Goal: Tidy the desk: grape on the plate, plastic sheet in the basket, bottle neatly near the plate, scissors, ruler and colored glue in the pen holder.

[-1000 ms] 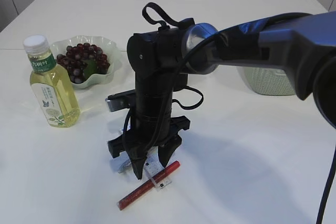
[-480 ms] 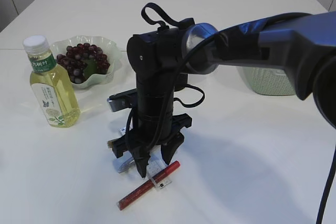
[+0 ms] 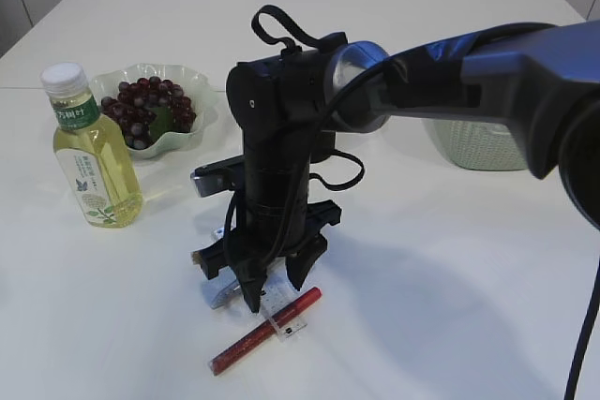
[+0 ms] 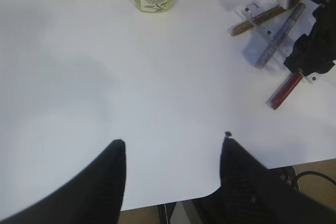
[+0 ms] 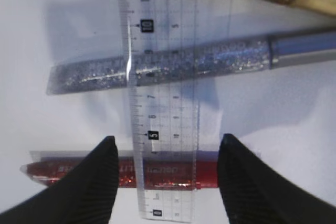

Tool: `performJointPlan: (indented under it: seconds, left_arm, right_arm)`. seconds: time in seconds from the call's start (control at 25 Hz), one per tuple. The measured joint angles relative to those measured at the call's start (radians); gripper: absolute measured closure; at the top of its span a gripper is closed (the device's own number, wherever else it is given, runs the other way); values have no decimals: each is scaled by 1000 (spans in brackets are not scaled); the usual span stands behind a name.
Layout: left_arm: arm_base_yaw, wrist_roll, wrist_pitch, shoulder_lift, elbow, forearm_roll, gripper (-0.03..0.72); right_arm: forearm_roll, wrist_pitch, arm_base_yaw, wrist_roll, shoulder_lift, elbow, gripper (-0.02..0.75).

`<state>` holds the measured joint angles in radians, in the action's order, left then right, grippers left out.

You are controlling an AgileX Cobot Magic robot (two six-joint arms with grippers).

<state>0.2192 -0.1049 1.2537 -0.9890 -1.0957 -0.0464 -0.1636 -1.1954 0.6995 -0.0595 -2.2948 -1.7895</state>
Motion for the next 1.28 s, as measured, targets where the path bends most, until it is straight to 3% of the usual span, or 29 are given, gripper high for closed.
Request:
performJointPlan:
  seconds: [1.28]
  left_arm:
    - [0,4,0,0,0,5,272]
  right_arm:
    - [28,38,0,-2,-9,0,266]
